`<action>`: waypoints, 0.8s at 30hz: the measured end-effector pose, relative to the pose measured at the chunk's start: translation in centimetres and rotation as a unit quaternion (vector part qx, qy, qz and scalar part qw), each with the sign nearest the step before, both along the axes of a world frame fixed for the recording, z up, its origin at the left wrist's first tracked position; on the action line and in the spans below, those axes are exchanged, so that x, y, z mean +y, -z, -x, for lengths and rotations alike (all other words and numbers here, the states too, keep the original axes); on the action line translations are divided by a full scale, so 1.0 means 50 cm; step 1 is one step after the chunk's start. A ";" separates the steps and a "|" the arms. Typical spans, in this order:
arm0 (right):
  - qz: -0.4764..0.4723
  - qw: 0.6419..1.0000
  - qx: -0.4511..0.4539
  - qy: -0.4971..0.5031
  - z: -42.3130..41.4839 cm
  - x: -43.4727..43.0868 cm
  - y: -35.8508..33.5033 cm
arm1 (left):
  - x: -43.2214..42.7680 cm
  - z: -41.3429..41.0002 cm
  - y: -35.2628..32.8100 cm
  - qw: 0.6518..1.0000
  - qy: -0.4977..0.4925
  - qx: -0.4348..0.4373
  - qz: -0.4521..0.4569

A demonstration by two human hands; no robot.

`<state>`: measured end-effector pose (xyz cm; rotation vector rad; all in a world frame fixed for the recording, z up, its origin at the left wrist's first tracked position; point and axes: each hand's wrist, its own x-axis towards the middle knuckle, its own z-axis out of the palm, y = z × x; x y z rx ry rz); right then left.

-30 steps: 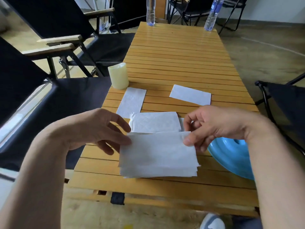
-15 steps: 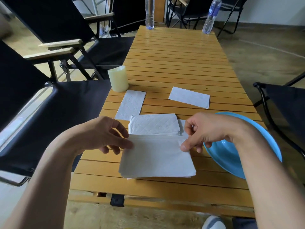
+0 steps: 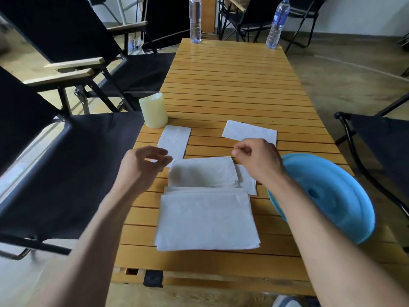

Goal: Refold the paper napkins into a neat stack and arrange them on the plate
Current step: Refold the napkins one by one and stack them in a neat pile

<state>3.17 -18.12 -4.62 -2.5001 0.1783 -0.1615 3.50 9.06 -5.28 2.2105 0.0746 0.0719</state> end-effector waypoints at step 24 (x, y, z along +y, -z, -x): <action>-0.155 0.982 -0.047 -0.100 -0.020 0.019 -0.021 | -0.009 -0.011 -0.001 0.994 0.033 -0.097 -0.028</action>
